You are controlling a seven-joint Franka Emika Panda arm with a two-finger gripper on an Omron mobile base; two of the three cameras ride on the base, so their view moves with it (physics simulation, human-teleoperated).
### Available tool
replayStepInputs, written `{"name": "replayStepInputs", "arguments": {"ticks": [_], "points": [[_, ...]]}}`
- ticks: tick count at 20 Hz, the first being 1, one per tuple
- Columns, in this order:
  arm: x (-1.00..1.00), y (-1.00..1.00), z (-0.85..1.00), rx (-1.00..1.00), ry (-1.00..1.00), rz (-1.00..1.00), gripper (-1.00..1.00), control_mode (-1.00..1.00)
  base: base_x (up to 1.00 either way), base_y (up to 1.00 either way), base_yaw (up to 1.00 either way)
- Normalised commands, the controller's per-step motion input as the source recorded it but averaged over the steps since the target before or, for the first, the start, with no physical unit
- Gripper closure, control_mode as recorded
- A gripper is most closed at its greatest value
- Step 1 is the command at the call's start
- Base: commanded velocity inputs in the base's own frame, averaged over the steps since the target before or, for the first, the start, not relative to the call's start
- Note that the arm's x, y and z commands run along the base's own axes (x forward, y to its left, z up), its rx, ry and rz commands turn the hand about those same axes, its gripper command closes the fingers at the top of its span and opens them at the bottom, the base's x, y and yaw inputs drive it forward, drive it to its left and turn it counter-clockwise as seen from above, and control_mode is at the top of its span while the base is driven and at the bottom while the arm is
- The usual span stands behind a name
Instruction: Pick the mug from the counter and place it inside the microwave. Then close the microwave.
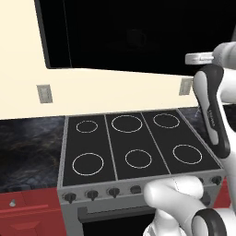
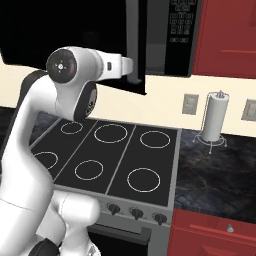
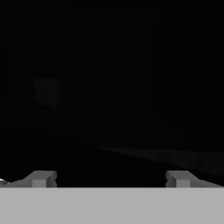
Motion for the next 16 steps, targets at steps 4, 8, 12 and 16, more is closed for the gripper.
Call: {"name": "replayStepInputs", "arguments": {"ticks": [4,8,12,16], "points": [[0.52,0.00,0.00,0.00,0.01,0.00,-1.00,-1.00,0.00,0.00,0.00],[0.50,-0.01,0.00,0.01,0.00,0.00,-1.00,-1.00,0.00,0.00,0.00],[0.51,-0.07,-0.05,0.03,0.00,0.00,-1.00,-1.00,0.00,0.00,0.00],[0.52,-0.09,-0.08,0.05,-0.01,0.00,-1.00,-1.00,0.00,0.00,0.00]]}}
